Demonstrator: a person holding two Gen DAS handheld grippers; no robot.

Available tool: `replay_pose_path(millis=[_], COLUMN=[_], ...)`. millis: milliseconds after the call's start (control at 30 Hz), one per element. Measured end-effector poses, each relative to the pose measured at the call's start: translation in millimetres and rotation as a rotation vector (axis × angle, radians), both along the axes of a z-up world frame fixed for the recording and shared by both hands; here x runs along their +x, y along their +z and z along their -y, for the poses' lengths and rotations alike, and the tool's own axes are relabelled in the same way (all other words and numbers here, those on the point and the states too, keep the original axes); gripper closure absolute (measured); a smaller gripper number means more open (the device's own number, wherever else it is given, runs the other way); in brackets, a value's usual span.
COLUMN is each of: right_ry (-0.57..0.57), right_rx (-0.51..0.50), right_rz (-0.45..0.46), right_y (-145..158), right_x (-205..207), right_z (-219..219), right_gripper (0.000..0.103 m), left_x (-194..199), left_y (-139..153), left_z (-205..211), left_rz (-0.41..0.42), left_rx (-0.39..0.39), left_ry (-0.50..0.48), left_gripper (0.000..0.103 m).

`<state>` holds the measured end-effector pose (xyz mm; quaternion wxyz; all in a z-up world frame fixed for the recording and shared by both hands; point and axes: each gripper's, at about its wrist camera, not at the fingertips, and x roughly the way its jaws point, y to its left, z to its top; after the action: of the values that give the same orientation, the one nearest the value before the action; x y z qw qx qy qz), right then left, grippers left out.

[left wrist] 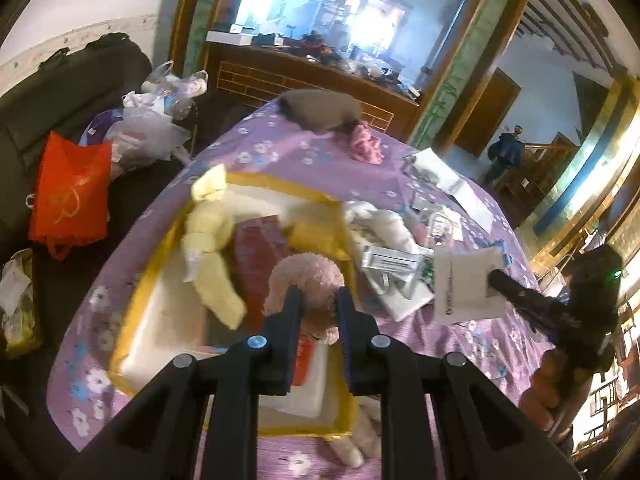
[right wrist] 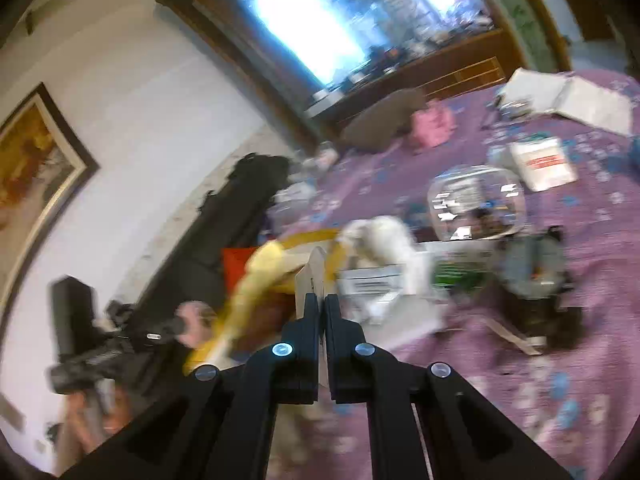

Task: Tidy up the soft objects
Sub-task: 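Place the teddy and paper into the box and open both tools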

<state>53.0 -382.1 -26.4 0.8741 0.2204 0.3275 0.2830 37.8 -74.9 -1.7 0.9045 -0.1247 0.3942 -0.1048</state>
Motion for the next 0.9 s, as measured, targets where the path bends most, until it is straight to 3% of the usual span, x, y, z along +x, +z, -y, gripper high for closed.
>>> replay_pose_path(millis=[200,400,600,833,900], right_ry=[0.077,0.122,0.123,0.089,0.074], right_rx=[-0.037,-0.062,-0.052,-0.167,-0.197], right_rz=[-0.027,-0.080,-0.150,-0.140,-0.134], right_y=[10.8,-2.1,-20.1,-30.6,-34.0], right_x=[19.5,52.6,77.5,90.8,91.4], right_z=[-66.0,-118.8,-137.5,-152.7,-154.4], right_gripper=[0.099,0.098,0.098,0.097,0.097], left_x=[5.6,8.5,15.8,22.6,23.3], left_y=[-17.1,-37.0,-53.7,-63.8,-64.5], left_z=[-30.5,-52.6,-60.4,-57.2,-56.9], left_rz=[-0.028,-0.077,-0.118,-0.130,-0.122], left_rx=[0.040,0.074,0.105,0.133,0.129], left_ry=[0.056,0.077,0.065,0.056,0.065], left_gripper=[0.086,0.086,0.086,0.085,0.076])
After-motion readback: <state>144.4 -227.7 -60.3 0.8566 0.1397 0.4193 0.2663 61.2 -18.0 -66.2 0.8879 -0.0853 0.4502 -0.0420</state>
